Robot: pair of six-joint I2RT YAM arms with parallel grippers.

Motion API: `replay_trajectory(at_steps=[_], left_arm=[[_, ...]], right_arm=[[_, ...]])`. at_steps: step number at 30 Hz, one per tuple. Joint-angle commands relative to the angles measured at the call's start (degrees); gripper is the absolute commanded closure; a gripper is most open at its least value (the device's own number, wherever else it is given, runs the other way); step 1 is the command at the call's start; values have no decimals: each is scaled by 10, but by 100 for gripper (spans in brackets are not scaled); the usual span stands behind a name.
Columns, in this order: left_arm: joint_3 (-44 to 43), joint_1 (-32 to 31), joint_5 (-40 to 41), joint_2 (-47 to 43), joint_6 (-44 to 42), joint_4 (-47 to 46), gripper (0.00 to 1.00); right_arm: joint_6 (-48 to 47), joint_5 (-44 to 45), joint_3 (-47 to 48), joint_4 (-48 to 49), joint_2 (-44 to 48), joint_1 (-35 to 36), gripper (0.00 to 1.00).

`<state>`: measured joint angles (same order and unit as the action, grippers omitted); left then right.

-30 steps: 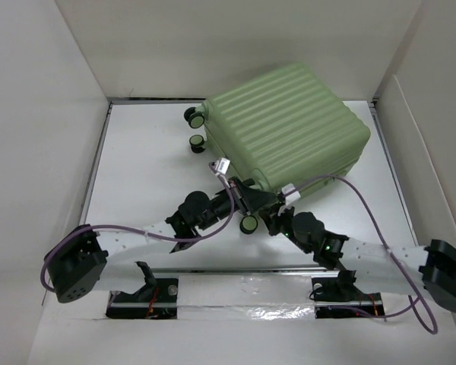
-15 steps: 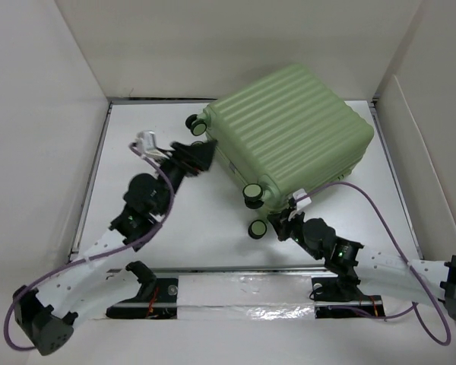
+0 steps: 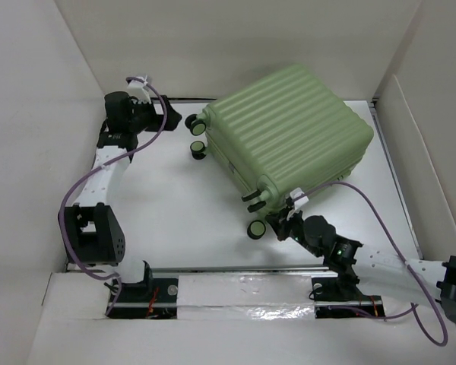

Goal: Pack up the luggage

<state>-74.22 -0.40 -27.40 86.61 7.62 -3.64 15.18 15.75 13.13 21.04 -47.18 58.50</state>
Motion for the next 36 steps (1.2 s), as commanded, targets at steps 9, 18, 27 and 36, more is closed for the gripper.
replay_trajectory(at_steps=[9, 18, 27, 36], left_arm=[[-60, -48, -144, 27, -182, 111, 1], [-104, -65, -65, 93, -219, 108, 1], [-164, -91, -55, 145, -234, 100, 1], [-223, -96, -96, 210, -253, 150, 21]], right_arm=[[4, -152, 6, 96, 26, -55, 100], [0, -196, 8, 103, 16, -76, 100], [0, -199, 11, 100, 1, -76, 100], [0, -186, 13, 95, 2, -76, 100]])
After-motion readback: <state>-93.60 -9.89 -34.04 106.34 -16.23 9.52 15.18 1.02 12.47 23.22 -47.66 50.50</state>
